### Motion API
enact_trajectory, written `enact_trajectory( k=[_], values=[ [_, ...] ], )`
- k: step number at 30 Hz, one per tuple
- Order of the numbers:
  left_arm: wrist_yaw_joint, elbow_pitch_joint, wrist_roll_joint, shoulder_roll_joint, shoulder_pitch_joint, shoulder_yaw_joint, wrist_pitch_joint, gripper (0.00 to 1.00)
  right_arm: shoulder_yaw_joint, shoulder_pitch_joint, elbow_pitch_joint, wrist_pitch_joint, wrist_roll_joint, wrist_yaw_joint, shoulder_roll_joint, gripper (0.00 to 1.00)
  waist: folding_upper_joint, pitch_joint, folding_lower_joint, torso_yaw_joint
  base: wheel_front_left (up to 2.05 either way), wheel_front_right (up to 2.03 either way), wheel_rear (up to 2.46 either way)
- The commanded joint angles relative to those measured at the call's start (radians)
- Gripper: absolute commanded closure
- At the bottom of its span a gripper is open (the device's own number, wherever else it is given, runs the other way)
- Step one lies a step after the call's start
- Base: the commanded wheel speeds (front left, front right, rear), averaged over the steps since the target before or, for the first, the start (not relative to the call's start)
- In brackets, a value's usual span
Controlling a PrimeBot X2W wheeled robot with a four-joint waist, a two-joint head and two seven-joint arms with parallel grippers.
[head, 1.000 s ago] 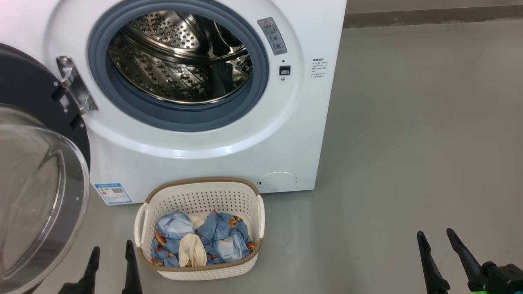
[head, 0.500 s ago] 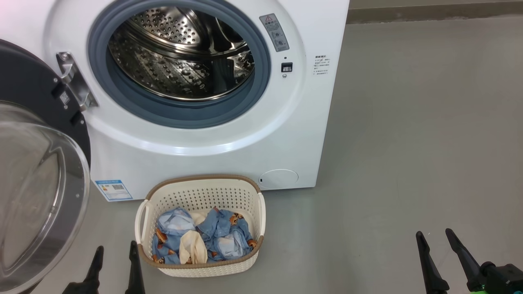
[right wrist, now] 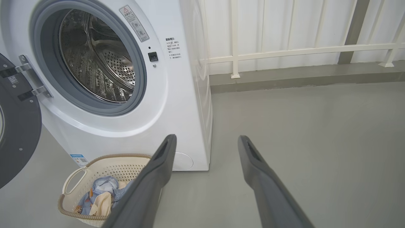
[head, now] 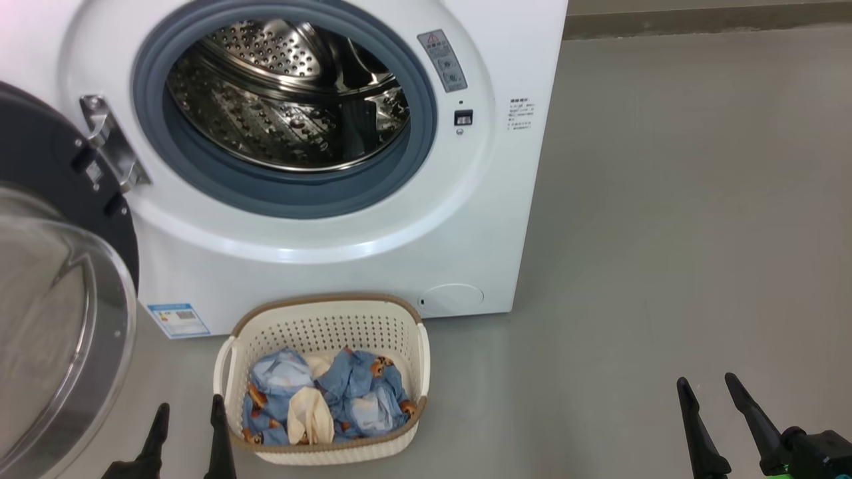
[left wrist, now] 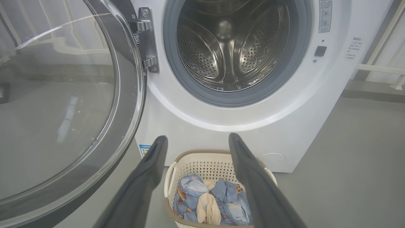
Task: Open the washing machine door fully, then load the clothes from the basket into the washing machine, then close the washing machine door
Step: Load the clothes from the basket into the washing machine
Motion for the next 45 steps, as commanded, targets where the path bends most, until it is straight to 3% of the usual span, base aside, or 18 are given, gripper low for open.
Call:
enact_trajectory(
  k=[1, 12, 45],
  values=[
    [0.010, -0.019, -0.001, 0.011, -0.022, 0.030, -0.006, 0.00, 0.021, -0.021, -0.022, -0.012, -0.002, 0.002, -0.015, 0.00, 0.0000, 0.000, 0.0000, 0.000, 1.45, -1.45, 0.00],
    [0.019, -0.025, 0.032, 0.011, -0.022, 0.019, -0.006, 0.00, 0.018, -0.021, -0.022, -0.012, 0.000, 0.002, -0.018, 0.00, 0.0000, -0.001, 0.0000, 0.001, 1.07, -1.07, 0.00],
    [-0.006, -0.008, 0.000, 0.011, -0.025, -0.039, -0.006, 0.00, 0.040, -0.019, -0.018, -0.012, 0.013, 0.002, 0.000, 0.00, 0.0000, 0.036, 0.0000, -0.040, 0.01, -0.01, 0.00]
  ],
)
